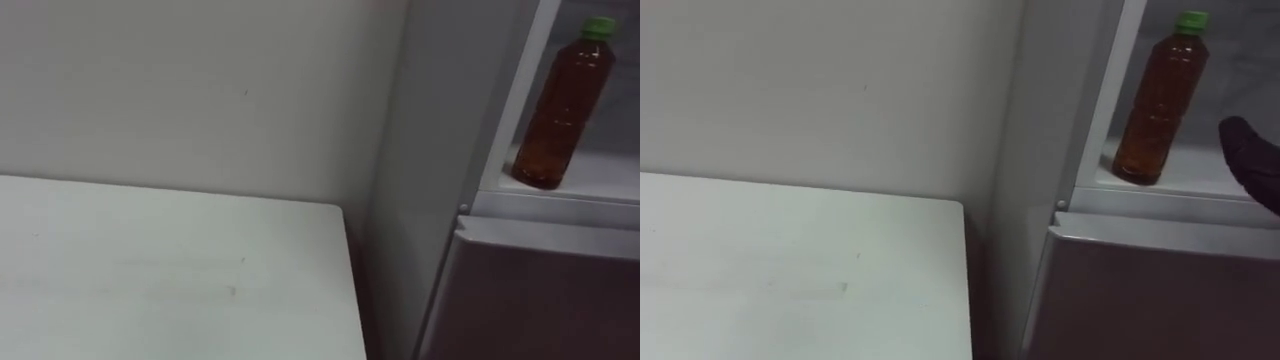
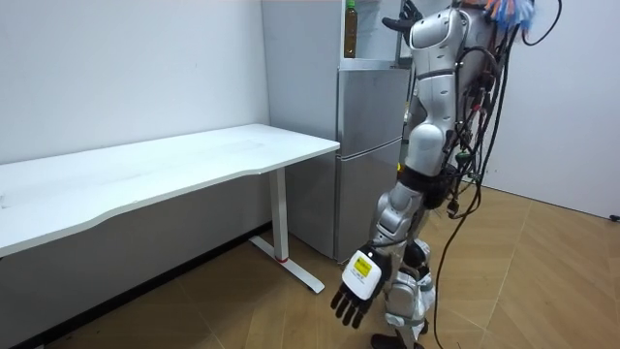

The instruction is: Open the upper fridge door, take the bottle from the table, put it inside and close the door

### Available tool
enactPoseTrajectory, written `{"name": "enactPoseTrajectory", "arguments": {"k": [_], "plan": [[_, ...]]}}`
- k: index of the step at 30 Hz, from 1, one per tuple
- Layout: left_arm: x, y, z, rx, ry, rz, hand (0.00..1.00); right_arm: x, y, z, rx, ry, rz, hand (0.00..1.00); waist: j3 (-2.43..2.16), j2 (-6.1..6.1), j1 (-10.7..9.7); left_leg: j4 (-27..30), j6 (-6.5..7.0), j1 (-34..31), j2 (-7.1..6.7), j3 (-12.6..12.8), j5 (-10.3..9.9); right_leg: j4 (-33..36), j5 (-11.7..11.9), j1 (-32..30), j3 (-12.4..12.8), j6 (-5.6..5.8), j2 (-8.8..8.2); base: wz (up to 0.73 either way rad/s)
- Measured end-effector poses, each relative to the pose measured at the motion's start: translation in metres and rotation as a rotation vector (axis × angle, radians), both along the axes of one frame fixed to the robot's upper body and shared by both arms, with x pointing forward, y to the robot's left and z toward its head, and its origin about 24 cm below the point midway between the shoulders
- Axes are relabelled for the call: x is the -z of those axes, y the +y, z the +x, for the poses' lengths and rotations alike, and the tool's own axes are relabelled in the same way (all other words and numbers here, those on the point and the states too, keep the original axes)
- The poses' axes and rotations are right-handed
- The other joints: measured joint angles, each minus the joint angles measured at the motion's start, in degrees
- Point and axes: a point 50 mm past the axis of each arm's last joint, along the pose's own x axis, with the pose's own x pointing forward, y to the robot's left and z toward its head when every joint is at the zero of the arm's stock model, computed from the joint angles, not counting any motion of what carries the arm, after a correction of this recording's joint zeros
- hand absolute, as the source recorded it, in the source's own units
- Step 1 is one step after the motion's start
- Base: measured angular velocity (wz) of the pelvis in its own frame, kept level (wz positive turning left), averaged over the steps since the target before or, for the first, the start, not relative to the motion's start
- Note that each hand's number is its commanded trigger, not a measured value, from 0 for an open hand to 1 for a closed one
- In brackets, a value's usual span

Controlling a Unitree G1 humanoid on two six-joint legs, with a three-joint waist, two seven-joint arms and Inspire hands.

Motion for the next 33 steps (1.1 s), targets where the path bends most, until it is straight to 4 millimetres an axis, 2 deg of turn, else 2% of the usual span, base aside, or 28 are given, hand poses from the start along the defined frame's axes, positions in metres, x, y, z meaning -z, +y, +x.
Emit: {"name": "enactPoseTrajectory", "arguments": {"k": [5, 9, 10, 14, 15, 17, 21, 23, 27, 28, 29, 30, 31, 33], "plan": [[0.001, -0.004, 0.007, 0.025, -0.023, -0.014, 0.00, 0.008, 0.002, -0.001, -0.099, 0.013, 0.071, 0.00, -0.07, 1.46, 0.2, 0.0, 0.03, 0.0, 0.09, 0.8, -0.1, -0.1, 0.3, -0.1, 0.2, -0.06, 0.06, -0.07], [0.002, -0.006, 0.009, 0.025, -0.031, -0.022, 0.00, 0.011, 0.009, -0.001, -0.251, -0.029, 0.195, 0.00, -0.11, 2.66, -0.1, 0.0, 0.08, -0.1, 0.12, 1.2, -0.2, 0.0, 0.3, -0.8, 0.4, -0.06, 0.08, -0.06], [0.003, -0.008, 0.009, 0.027, -0.033, -0.025, 0.00, 0.012, 0.010, -0.001, -0.297, -0.039, 0.231, 0.00, -0.24, 3.00, -0.1, 0.0, 0.09, -0.1, 0.12, 1.4, -0.2, 0.2, 0.4, -0.9, 0.4, -0.05, 0.08, -0.06], [0.005, -0.014, 0.009, 0.026, -0.031, -0.040, 0.00, 0.018, 0.014, 0.000, -0.384, -0.063, 0.299, 0.00, -0.24, 3.71, -0.5, 0.0, 0.09, -0.1, 0.12, 1.4, -0.2, 0.2, 0.4, -0.9, 0.3, -0.05, 0.09, 0.00], [0.005, -0.015, 0.009, 0.026, -0.032, -0.043, 0.00, 0.021, 0.014, -0.001, -0.392, -0.056, 0.305, 0.00, -0.04, 3.77, -0.4, 0.0, 0.09, -0.1, 0.12, 1.4, -0.2, 0.2, 0.4, -0.8, 0.3, -0.06, 0.09, 0.00], [0.005, -0.015, 0.008, 0.025, -0.028, -0.044, 0.00, 0.029, 0.014, -0.002, -0.392, -0.040, 0.321, 0.00, 0.07, 3.71, -0.4, 0.0, 0.09, -0.3, 0.15, 1.4, -0.2, 0.2, 0.4, -0.8, 0.3, -0.06, 0.11, 0.00], [0.006, -0.017, 0.005, 0.034, -0.012, -0.051, 0.00, 0.054, 0.009, -0.005, -0.348, 0.036, 0.382, 0.00, 0.25, 3.81, -0.3, 0.0, 0.07, -0.5, 0.16, 1.4, -0.2, 0.3, 0.4, -1.1, 0.2, -0.06, 0.06, 0.00], [0.006, -0.018, 0.006, 0.034, -0.013, -0.052, 0.00, 0.068, 0.006, -0.008, -0.317, 0.082, 0.406, 0.00, -0.04, 3.83, -0.3, 0.1, 0.08, -1.0, 0.16, 1.4, -0.2, 0.4, 0.4, -1.6, 0.1, -0.06, 0.02, 0.00], [0.007, -0.020, 0.010, 0.040, -0.022, -0.059, 0.00, 0.110, 0.002, -0.018, -0.232, 0.245, 0.456, 0.00, -0.09, 4.17, 0.0, 0.1, 0.09, -1.2, 0.15, 1.6, -0.2, 0.9, 0.4, -2.1, 0.3, -0.07, 0.02, -0.01], [0.007, -0.021, 0.016, 0.055, -0.034, -0.061, 0.00, 0.122, 0.004, -0.021, -0.227, 0.297, 0.477, 0.00, 0.04, 4.07, -0.1, 0.1, 0.08, -1.3, 0.15, 1.7, -0.2, 0.9, 0.4, -2.3, 0.4, -0.07, 0.01, -0.06], [0.007, -0.022, 0.018, 0.057, -0.042, -0.063, 0.00, 0.128, 0.006, -0.023, -0.226, 0.319, 0.488, 0.00, 0.05, 4.18, -0.1, 0.1, 0.08, -1.5, 0.15, 1.8, -0.2, 1.0, 0.4, -2.5, 0.6, -0.07, 0.01, -0.10], [0.007, -0.022, 0.019, 0.060, -0.049, -0.065, 0.00, 0.137, 0.008, -0.025, -0.224, 0.350, 0.512, 0.00, -0.15, 4.07, 0.0, 0.1, 0.09, -1.8, 0.15, 2.2, -0.2, 1.1, 0.4, -3.0, 1.0, -0.08, 0.05, -0.14], [0.007, -0.022, 0.020, 0.062, -0.055, -0.065, 0.00, 0.144, 0.010, -0.026, -0.216, 0.374, 0.530, 0.00, 0.03, 4.34, 0.0, 0.1, 0.10, -1.9, 0.15, 2.5, -0.2, 1.1, 0.4, -3.2, 1.2, -0.12, 0.06, -0.14], [0.007, -0.021, 0.022, 0.062, -0.059, -0.060, 0.00, 0.158, 0.007, -0.029, -0.186, 0.423, 0.556, 0.00, 0.03, 4.50, -0.5, 0.0, 0.09, -1.8, 0.17, 2.6, -0.2, 1.2, 0.4, -3.2, 1.2, -0.12, 0.09, -0.03]]}}
